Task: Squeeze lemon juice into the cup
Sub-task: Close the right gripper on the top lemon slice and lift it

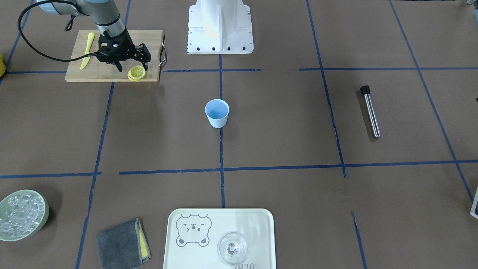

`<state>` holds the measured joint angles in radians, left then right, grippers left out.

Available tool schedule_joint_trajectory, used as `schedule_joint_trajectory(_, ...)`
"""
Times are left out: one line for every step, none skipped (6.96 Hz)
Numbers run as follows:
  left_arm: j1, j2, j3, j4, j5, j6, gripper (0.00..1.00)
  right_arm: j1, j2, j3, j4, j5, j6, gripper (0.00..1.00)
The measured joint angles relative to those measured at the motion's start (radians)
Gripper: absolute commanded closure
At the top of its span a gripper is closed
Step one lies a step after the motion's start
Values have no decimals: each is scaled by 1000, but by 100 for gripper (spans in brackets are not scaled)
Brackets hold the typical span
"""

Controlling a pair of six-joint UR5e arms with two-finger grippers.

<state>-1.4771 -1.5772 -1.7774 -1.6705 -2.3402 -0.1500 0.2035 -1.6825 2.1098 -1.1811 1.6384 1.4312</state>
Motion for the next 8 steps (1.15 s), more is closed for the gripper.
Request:
schedule_joint_trajectory(0, 0, 1, 0, 0, 1, 0, -7, 5, -9, 0, -4, 0, 0)
schedule_joint_trajectory(0, 0, 3, -1, -1, 1, 0, -12, 9, -13, 0, -6, 0, 0)
schedule_joint_trajectory(0, 0, 5, -1, -1, 2, 0, -13, 12, -13, 0, -7, 0, 0)
schedule_joint_trajectory(0, 1, 6, -2, -1, 3, 0, -13, 13, -13, 0, -8, 0, 0)
schedule_joint_trajectory(0, 1, 8, -3, -1, 4, 0, -14, 14, -13, 0, -8, 0, 0)
schedule_joint_trajectory(0, 1, 9, -3, -1, 4, 0, -14, 17, -11, 0, -8, 0, 0)
schedule_joint_trajectory(0, 1, 10, -4, -1, 4, 0, -14, 22, -11, -1, -8, 0, 0)
schedule_joint_trajectory(0, 1, 10, -4, -1, 4, 0, -14, 26, -12, -1, -8, 0, 1)
